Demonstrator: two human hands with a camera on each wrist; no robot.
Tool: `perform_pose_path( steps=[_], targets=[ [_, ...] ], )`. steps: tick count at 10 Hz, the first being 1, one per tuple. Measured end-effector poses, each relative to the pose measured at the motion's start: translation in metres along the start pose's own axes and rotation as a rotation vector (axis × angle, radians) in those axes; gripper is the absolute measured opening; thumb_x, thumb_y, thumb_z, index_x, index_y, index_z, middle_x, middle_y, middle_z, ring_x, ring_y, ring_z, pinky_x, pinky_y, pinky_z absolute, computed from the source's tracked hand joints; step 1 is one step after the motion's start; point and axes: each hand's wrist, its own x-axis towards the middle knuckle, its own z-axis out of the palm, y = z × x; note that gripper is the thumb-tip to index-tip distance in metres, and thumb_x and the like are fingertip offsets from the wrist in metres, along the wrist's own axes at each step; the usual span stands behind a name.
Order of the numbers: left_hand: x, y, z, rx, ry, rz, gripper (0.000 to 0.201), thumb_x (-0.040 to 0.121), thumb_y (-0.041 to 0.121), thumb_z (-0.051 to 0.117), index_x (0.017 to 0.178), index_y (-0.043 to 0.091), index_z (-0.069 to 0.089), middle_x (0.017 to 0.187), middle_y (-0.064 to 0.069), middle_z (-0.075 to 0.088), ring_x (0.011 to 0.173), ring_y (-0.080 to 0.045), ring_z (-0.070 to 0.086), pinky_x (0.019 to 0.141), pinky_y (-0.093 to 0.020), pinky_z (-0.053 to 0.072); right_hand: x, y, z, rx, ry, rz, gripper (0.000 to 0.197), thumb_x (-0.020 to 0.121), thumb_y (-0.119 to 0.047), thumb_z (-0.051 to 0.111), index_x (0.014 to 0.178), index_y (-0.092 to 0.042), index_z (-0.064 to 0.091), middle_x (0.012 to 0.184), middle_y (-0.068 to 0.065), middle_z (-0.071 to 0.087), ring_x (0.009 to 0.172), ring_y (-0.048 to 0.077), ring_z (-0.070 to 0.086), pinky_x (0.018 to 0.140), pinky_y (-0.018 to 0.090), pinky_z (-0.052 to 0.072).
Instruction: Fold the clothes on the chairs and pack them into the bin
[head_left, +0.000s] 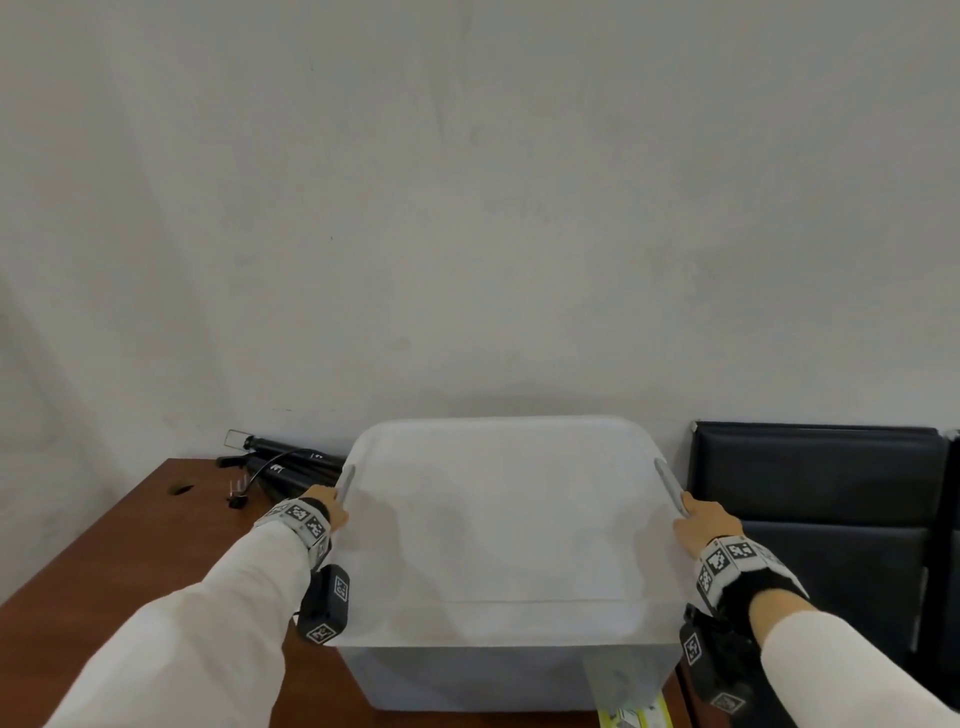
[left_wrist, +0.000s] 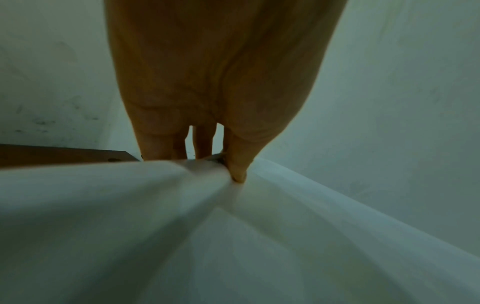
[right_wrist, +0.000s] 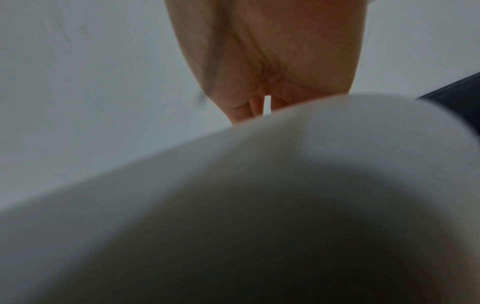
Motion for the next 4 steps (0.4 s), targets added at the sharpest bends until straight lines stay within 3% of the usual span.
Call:
perform_pose_path(
  steps=[1,3,4],
  targets=[
    [-0.002,-0.001,0.0,-0.019,0.018,0.003,0.047,0.093,0.024,0.055,0.135,0.006,0.046,0.136,-0.011,0.051,0.123,-0.025,0.052,0.1,-0.028,0.041,-0.001,-0.001,-0.002,0.02,-0.014,0.015,0.053,0.095,-0.017,0.043,0.147,-0.026,0.035,0.118,0.011,0.06,0.087,0.026,0.056,0.073,0.026,0.046],
    [-0.011,0.005,-0.009,-0.143,0.163,0.049,0.033,0.091,0.032,0.057,0.11,0.005,0.06,0.116,-0.014,0.063,0.106,-0.029,0.06,0.088,-0.031,0.045,-0.011,-0.008,-0.009,0.003,-0.017,-0.011,0.04,0.095,-0.011,0.043,0.134,-0.015,0.05,0.09,0.008,0.057,0.079,0.027,0.056,0.072,0.029,0.044],
    [-0.018,0.015,-0.03,-0.226,0.233,0.07,0.031,0.094,0.029,0.049,0.106,0.004,0.063,0.119,-0.016,0.063,0.108,-0.031,0.059,0.09,-0.033,0.045,-0.016,-0.015,-0.019,0.005,-0.053,-0.087,0.064,0.093,-0.01,0.05,0.15,-0.022,0.024,0.132,0.012,0.051,0.1,0.028,0.061,0.087,0.032,0.05]
  ],
)
